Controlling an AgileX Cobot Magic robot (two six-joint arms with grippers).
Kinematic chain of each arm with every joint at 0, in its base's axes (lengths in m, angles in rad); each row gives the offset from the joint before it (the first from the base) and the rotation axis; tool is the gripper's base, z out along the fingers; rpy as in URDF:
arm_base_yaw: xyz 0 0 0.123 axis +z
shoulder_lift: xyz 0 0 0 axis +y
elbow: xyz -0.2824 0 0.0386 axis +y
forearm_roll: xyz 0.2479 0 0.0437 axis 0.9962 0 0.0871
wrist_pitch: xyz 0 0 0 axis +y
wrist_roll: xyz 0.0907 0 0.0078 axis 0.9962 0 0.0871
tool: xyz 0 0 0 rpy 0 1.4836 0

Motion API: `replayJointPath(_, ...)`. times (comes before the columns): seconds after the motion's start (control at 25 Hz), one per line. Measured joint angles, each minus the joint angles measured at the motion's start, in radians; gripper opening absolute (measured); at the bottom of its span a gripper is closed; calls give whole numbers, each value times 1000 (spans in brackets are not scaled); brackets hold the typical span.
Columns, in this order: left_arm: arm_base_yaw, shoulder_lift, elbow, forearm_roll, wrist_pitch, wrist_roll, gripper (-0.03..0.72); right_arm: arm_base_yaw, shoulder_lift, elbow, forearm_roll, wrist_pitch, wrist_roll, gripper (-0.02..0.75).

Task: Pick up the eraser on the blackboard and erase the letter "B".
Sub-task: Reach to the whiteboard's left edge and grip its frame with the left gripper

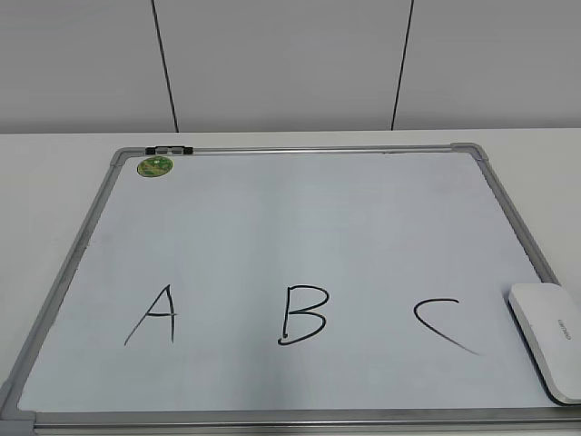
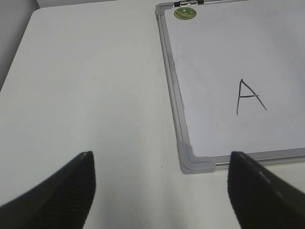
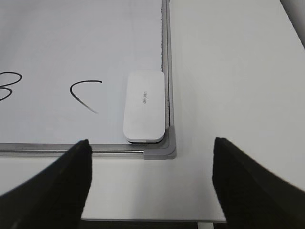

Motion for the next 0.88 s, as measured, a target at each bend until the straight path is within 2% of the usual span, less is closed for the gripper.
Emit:
replayJointPath(0.36,0,0,0,2,0,0,594,0,0,0,0,0,0,587)
replayJointPath(0.72,0,15,-19,2,-2,0,587,0,0,0,0,0,0,587)
replayJointPath(0.88,0,108,-45,0,-49,0,587,0,0,0,0,0,0,586)
